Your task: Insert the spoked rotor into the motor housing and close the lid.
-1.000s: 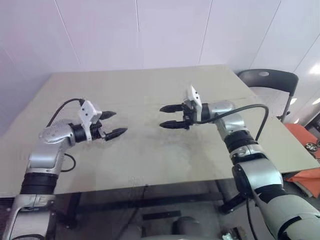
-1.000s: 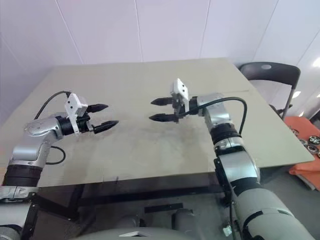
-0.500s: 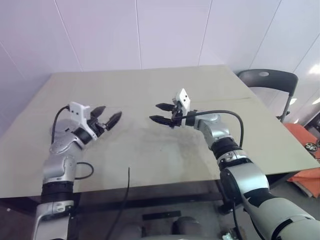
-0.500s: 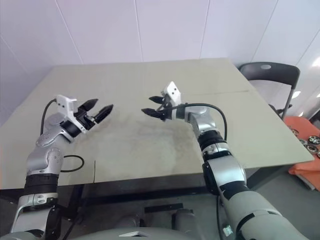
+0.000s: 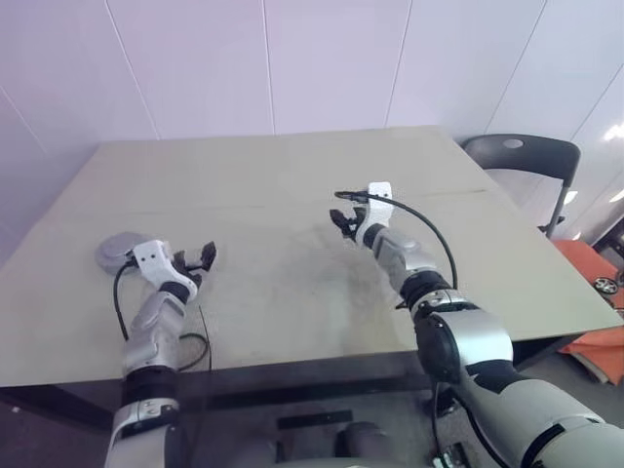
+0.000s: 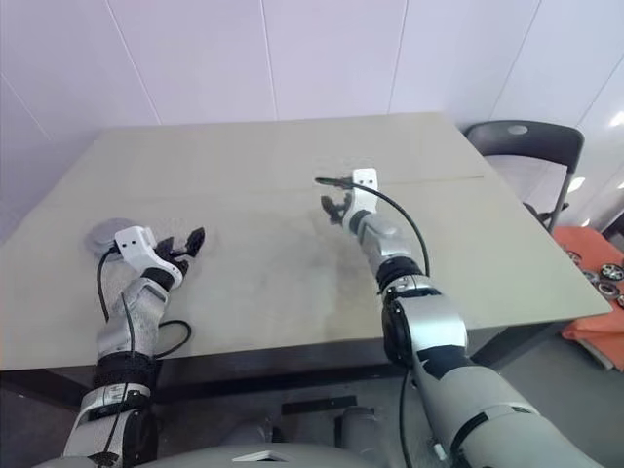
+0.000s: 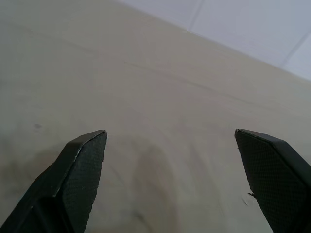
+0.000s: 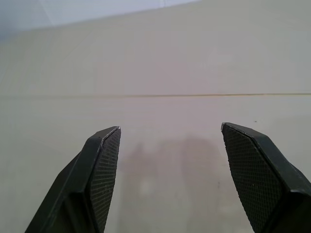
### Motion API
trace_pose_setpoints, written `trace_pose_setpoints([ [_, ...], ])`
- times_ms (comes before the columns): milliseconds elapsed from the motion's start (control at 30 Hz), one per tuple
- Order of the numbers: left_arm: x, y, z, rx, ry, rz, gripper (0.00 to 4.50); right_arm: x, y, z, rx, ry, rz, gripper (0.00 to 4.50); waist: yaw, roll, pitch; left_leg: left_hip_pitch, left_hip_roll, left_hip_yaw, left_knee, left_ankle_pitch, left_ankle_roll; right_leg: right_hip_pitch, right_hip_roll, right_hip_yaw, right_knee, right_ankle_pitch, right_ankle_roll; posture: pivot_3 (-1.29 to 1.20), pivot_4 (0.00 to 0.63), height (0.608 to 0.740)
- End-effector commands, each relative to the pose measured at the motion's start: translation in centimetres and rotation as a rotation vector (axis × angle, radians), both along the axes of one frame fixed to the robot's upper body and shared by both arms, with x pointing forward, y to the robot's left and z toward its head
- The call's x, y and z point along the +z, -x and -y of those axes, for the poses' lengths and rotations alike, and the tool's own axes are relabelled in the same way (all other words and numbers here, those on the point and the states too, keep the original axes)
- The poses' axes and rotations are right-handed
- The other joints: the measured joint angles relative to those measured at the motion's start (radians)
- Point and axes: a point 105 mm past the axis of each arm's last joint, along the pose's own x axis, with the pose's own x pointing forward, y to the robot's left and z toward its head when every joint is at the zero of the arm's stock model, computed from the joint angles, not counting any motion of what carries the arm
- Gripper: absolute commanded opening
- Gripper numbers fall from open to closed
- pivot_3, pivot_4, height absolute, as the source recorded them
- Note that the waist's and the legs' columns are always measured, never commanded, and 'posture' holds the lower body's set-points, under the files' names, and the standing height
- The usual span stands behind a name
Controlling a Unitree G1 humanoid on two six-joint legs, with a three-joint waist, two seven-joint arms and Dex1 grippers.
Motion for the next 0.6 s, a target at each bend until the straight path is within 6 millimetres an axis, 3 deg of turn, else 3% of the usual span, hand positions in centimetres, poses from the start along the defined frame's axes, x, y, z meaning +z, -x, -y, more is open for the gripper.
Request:
trace_pose_setpoints([
  [33, 1.9, -0.8, 1.4, -0.022, -0.043, 0.076, 4.48, 1.5, -0.7, 0.3, -0.068, -0.040, 0.035, 3.46, 0.001, 0.000, 0.000, 0.000, 0.000, 0.000, 0.000, 0.000, 0.000, 0.000, 0.000, 0.000, 0.000, 0.000, 0.000, 0.00, 0.000, 0.740],
  [300, 5.1, -1.8, 3.9, -0.084, -0.001, 0.179, 4.48, 2.5, -0.8, 0.3, -0.068, -0.155, 0.065, 3.46, -0.002, 0.000, 0.000, 0.000, 0.000, 0.000, 0.000, 0.000, 0.000, 0.000, 0.000, 0.000, 0.000, 0.000, 0.000, 0.00, 0.000, 0.740],
  [400, 6.4, -2.5, 4.2, -0.100, -0.019, 0.197, 4.48, 3.4, -0.9, 0.1, -0.052, -0.191, 0.095, 3.46, -0.001, 0.000, 0.000, 0.000, 0.000, 0.000, 0.000, 0.000, 0.000, 0.001, 0.001, 0.000, 0.000, 0.000, 0.000, 0.00, 0.000, 0.740],
  [533, 6.7, -3.5, 4.0, -0.099, -0.171, 0.125, 4.48, 4.0, -1.0, 0.0, -0.045, -0.209, 0.117, 3.46, -0.003, 0.000, 0.000, 0.001, 0.000, 0.000, 0.000, 0.000, 0.000, 0.001, 0.001, 0.000, 0.000, 0.000, 0.000, 0.00, 0.000, 0.740],
  [600, 8.5, -3.8, 4.1, -0.106, -0.119, 0.171, 4.48, 3.9, -1.0, 0.0, -0.047, -0.208, 0.116, 3.46, -0.003, 0.000, 0.000, 0.001, 0.000, 0.000, 0.000, 0.000, 0.000, 0.002, 0.001, 0.000, 0.000, 0.000, 0.000, 0.00, 0.000, 0.740],
])
